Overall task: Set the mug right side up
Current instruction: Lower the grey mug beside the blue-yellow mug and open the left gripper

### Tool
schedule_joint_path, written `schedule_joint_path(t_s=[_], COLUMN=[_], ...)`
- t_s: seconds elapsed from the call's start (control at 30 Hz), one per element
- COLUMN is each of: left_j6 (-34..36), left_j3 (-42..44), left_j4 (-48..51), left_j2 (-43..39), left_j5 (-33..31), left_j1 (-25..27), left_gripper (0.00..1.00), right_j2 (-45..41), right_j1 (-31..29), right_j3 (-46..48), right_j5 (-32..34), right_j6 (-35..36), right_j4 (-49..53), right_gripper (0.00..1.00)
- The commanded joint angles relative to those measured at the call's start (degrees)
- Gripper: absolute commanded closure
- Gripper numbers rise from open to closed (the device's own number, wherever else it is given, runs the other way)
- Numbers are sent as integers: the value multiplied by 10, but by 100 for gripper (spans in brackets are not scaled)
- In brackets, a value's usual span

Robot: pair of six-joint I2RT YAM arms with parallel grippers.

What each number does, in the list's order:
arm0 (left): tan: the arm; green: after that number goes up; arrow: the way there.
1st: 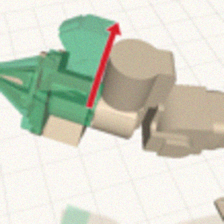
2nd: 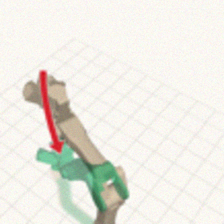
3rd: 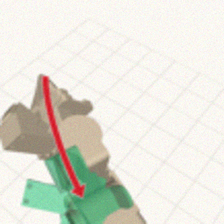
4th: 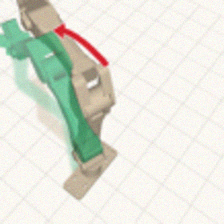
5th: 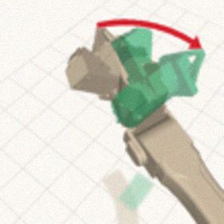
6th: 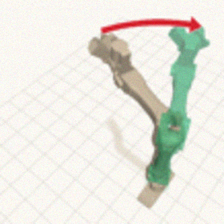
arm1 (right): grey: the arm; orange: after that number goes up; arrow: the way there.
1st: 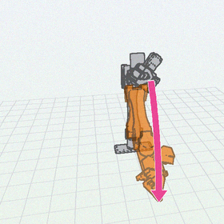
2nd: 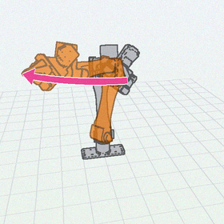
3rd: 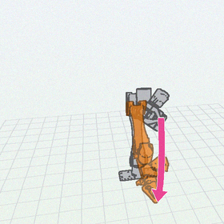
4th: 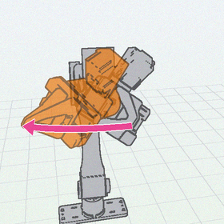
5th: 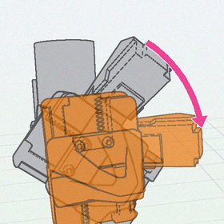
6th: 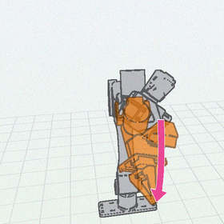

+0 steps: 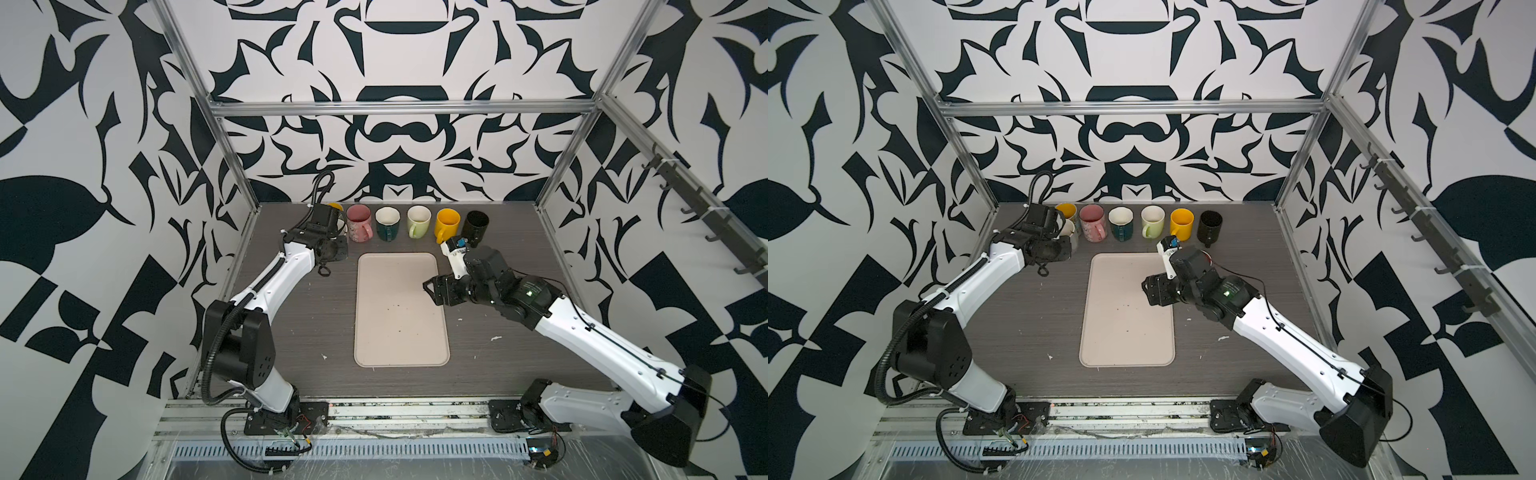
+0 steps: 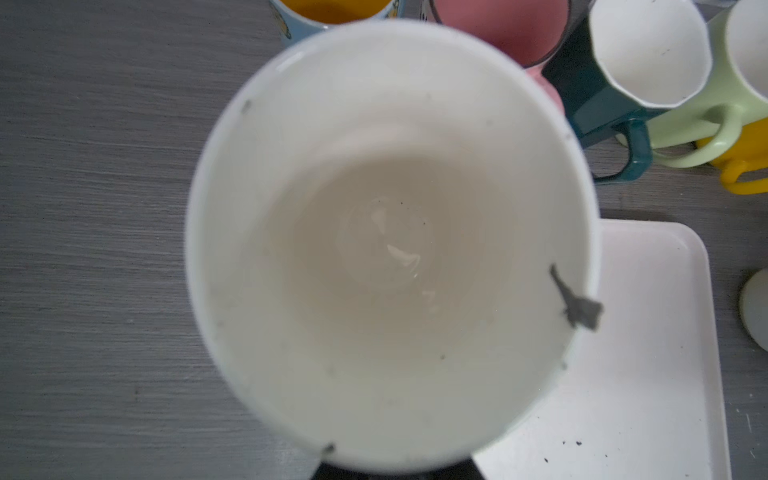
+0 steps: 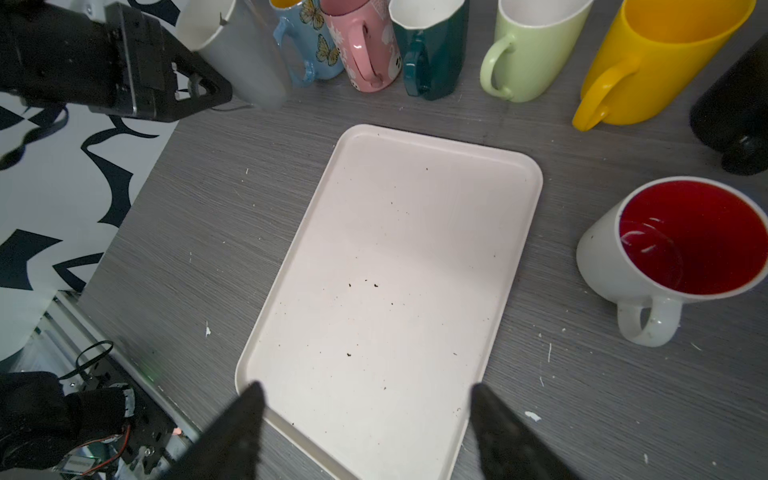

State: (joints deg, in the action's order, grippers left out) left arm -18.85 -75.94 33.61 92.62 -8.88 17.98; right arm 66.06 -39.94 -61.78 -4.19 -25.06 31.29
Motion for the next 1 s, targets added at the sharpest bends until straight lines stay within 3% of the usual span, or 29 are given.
schedule_joint_path(t_s=[0.0, 0.3, 0.97], left_j6=[-20, -30, -17], left_j3=[-5, -3, 3], left_j4=[-30, -42, -58], left_j2=[20, 73, 111], left_j5=[18, 6, 11], left_j1=[-8, -13, -32], left_gripper=[100, 100, 100], right_j2=[-4, 6, 23], right_j1=[16, 30, 44], right_j3=[-21, -18, -19], right_j5=[-52, -67, -96], right_j6=[-19, -24, -35], right_j4=[3, 3, 4], right_gripper=[13, 13, 14])
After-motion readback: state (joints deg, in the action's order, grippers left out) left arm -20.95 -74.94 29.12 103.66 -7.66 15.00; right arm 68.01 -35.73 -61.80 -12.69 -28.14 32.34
